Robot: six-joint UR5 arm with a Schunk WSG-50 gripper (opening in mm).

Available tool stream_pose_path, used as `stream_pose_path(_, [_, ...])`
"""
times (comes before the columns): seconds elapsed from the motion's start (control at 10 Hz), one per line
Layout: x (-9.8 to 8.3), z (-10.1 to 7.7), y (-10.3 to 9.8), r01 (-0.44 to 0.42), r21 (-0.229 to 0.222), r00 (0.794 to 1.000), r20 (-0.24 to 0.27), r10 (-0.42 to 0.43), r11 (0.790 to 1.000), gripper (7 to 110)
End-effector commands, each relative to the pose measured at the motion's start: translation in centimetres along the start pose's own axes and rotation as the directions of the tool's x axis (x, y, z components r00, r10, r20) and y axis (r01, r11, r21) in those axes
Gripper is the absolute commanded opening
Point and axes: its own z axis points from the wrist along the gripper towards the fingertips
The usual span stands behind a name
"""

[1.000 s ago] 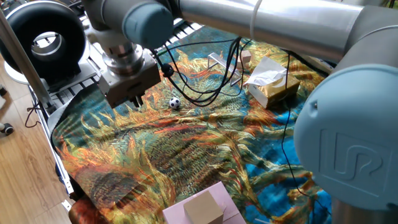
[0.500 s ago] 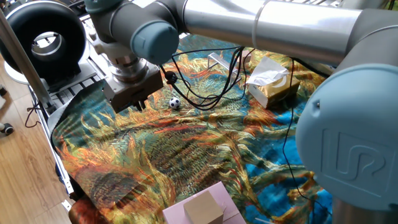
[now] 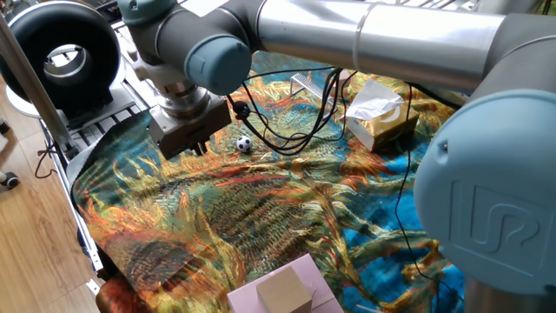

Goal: Push the soccer ball into the goal

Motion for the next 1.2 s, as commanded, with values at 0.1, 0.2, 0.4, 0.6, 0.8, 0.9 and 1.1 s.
stream_pose_path(0.1, [1.6,-0.1,0.3,0.014,-0.017,0.998,-0.067,-0.015,1.000,7])
stream_pose_path(0.2, [1.7,-0.1,0.4,0.020,-0.023,0.997,-0.068,-0.021,1.000,7])
stream_pose_path(0.4, [1.6,-0.1,1.0,0.017,-0.047,0.998,-0.063,-0.020,0.999,7])
stream_pose_path(0.6, [1.2,-0.1,1.8,0.012,-0.078,0.999,-0.048,-0.016,0.997,7])
stream_pose_path(0.8, [1.2,-0.1,1.7,0.020,-0.076,0.999,-0.049,-0.023,0.997,7])
stream_pose_path(0.9, [1.2,-0.1,1.7,0.021,-0.076,0.998,-0.050,-0.025,0.997,7])
stream_pose_path(1.1, [1.5,-0.1,1.9,0.016,-0.081,0.998,-0.058,-0.021,0.997,7])
